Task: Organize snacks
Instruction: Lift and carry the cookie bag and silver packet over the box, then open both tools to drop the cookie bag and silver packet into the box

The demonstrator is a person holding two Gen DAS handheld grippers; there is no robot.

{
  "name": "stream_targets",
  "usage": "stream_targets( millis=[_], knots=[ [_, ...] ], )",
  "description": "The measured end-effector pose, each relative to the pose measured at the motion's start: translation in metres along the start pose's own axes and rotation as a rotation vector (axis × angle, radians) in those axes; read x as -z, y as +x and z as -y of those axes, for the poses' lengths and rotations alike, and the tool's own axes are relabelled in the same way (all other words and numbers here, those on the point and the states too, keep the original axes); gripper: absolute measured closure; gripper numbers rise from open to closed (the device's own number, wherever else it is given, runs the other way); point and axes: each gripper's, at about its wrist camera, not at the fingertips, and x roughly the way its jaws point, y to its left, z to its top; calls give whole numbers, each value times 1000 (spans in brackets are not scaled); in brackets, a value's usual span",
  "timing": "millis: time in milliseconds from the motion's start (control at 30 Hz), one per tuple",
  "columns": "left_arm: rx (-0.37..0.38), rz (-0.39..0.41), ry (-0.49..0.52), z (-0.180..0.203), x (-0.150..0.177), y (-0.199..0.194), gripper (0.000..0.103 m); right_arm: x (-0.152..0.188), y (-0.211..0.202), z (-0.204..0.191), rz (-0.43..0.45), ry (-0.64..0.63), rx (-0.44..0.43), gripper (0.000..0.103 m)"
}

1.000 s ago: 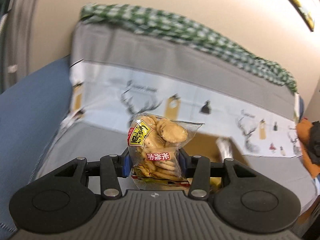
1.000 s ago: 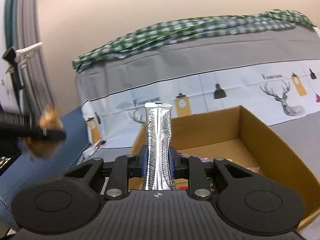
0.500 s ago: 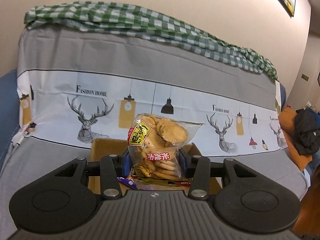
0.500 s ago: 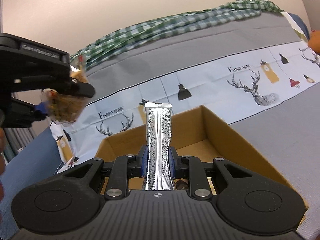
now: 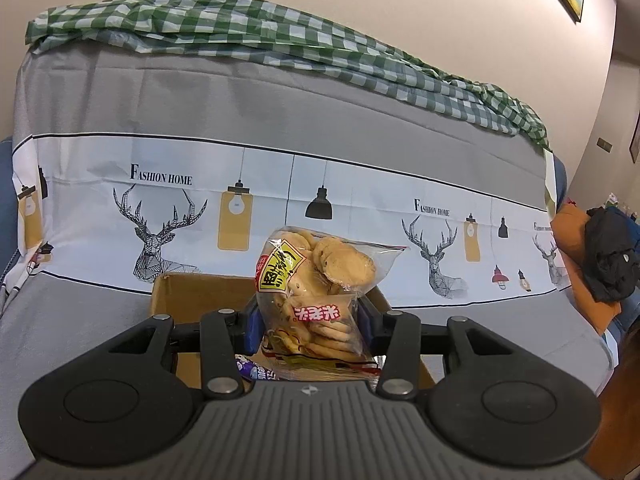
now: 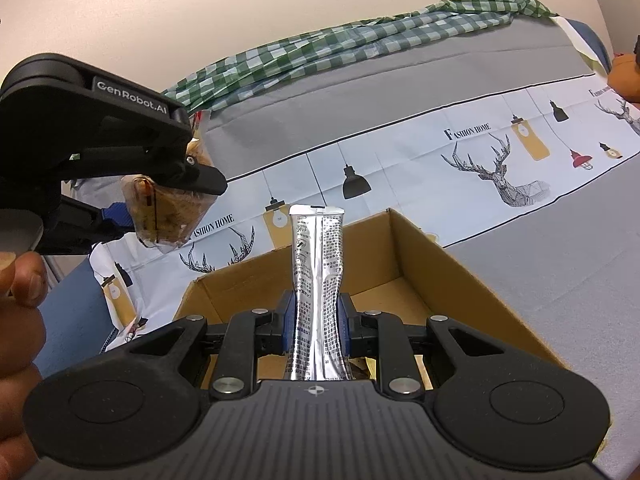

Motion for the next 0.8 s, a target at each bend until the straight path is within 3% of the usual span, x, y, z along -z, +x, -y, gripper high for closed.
stream_targets(
  millis=[233,367,567,800],
  knots=[
    [4,-17,-10,-2,-2,-1,52,0,0,-1,-1,-3,2,80],
    [31,-56,-35,-9,-7,-4,45,1,0,0,-1,-13,26,74],
    [23,-19,9,-20,1,-39,31,2,0,8,-14,-3,77,64],
    [-5,31,38,-38,45,-98,17,6,-10,4,11,-44,93,59]
  ],
)
